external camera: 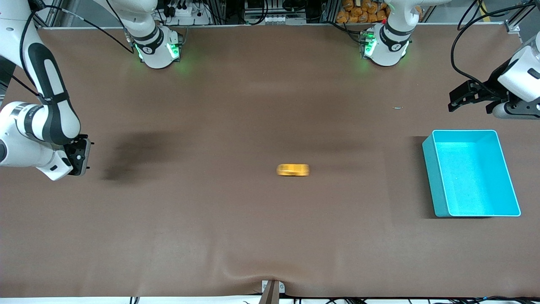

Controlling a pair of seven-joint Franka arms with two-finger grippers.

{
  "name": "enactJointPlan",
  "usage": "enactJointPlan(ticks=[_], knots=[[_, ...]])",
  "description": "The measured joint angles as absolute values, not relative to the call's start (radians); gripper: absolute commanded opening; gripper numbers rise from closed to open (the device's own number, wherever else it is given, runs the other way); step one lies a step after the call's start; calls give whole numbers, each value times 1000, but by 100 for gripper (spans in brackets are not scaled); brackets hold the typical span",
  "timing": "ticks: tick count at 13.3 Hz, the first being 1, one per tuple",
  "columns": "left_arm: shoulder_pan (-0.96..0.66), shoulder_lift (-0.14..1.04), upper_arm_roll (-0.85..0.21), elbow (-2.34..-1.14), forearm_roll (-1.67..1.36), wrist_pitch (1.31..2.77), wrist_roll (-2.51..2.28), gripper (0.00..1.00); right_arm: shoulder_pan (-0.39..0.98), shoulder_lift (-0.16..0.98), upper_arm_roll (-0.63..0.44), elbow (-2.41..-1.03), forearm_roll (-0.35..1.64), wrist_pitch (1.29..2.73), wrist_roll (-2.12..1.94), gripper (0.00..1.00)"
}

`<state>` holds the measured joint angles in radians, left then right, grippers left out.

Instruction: Wind and store yellow beetle car

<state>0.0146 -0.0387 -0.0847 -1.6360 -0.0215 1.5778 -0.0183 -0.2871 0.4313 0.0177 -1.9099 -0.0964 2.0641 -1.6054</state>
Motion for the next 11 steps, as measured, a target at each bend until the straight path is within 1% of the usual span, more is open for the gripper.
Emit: enactJointPlan(ticks=[3,5,6,8,9,11], knots=[[15,-39,-85,-1636,-22,1578,-18,100,-288,431,17,-1898,-69,2064,-1605,100],[15,-39,-85,-1636,-22,1578,-18,100,-290,420,15,-1855,-26,2036,-1604,100],[15,-39,-85,-1636,-22,1578,-18,100,-290,410,15,-1804,1,1977,-1596,100],[15,-39,-85,-1636,-22,1578,-18,100,-291,382,15,-1649,39,1825,-1550,100],[15,-39,-85,-1636,-22,1578,-18,100,-292,366,14,-1573,62,1773,-1515,100],[15,-39,-84,-1636,-22,1578,-18,100,-294,326,14,-1468,113,1733,-1384,100]])
